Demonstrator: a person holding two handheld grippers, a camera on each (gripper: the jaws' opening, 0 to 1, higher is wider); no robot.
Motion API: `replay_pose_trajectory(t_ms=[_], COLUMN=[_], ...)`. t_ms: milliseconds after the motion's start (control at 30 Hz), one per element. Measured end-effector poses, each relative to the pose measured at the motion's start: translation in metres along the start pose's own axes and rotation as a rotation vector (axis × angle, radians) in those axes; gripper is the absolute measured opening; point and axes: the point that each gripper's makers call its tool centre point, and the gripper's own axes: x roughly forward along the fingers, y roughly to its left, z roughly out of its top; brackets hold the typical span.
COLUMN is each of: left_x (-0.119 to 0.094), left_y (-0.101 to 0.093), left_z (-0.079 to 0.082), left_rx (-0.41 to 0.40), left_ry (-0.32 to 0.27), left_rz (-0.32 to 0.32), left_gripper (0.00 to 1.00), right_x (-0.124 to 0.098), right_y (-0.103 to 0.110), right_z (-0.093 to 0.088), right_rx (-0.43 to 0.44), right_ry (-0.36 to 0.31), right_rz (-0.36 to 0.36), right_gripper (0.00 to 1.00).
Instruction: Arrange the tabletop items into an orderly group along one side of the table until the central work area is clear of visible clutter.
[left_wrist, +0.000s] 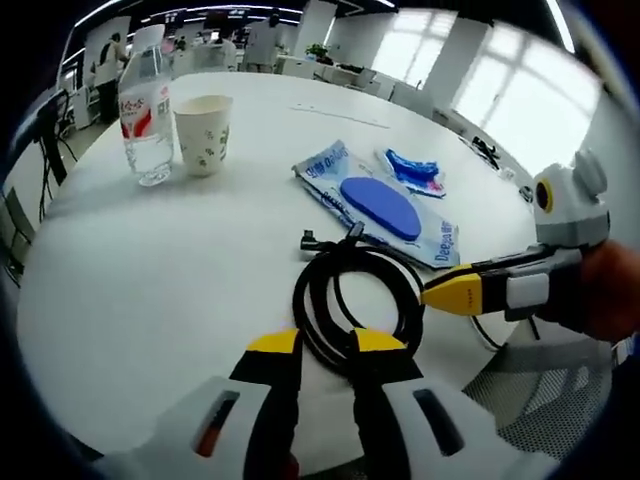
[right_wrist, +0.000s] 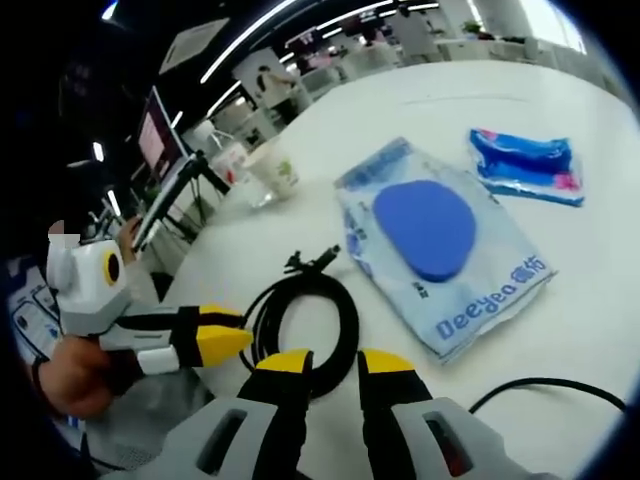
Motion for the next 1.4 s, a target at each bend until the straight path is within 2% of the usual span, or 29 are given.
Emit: replay_pose_trajectory(t_ms=[200, 467, 567, 800, 1133, 1400], left_x=[0.002, 0.004, 0.006, 0.006, 0.001, -0.004], left_y=[-0.001, -0.005, -0.004, -0.002, -0.002, -0.004], left_z=[-0.001, -0.003, -0.004, 0.0, -0.001, -0.005], left_rx=[-0.027, -0.016, -0.016, -0.046, -0.071, -0.07], left_ry=[-0.007, 0.001, 0.005, -0.006, -0.012, 0.003], left_rz=[-0.017, -0.035, -0.04, -0.049, -0.052, -0.046], left_gripper=[0.12, 0.06, 0.05, 0.03, 0.03, 0.02], right_x=[0.005, 0.01, 0.009, 0.006, 0.0, -0.003], right_y=[0.0, 0.002, -0.001, -0.001, 0.009, 0.017], right_z=[0.001, -0.003, -0.007, -0.002, 0.002, -0.008], right_rx=[0.007, -0.01, -0.038, -0.006, -0.015, -0.012], right_ry=[0.006, 0.031, 0.056, 0.014, -0.011, -0.001], right_rz=[-0.002, -0.018, -0.034, -0.019, 0.002, 0.017], right_gripper=[0.15, 0.13, 0.07, 0.03, 0.02, 0.03])
